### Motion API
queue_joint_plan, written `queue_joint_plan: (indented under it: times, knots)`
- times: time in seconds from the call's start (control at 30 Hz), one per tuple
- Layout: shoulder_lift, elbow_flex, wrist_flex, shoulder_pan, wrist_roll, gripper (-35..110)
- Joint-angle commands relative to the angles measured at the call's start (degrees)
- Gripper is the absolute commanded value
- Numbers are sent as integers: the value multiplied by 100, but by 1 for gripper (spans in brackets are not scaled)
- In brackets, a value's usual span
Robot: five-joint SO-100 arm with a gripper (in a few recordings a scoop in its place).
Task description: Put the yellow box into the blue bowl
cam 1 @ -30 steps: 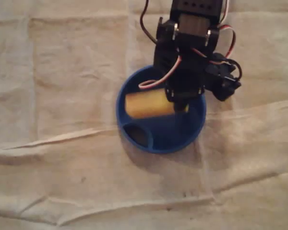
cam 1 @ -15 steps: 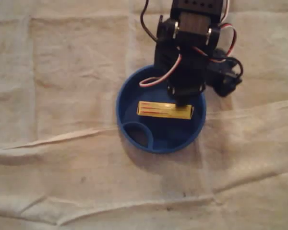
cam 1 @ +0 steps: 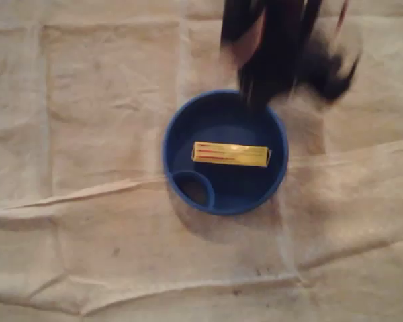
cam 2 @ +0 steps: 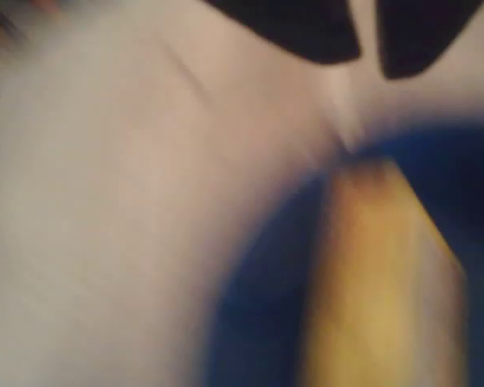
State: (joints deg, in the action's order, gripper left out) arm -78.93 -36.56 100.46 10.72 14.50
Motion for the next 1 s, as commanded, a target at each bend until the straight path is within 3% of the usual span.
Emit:
queue_joint_plan:
  times: [0.0, 0.23, 0.47, 0.63, 0.97]
  knots:
    - [-1239, 272, 53, -132, -70, 0]
    - [-2742, -281, 62, -176, -79, 0]
    - [-5150, -2900, 44, -246, 0, 0]
    - [-6829, -4579, 35, -923, -44, 0]
    - [-8323, -6003, 35, -1362, -70, 0]
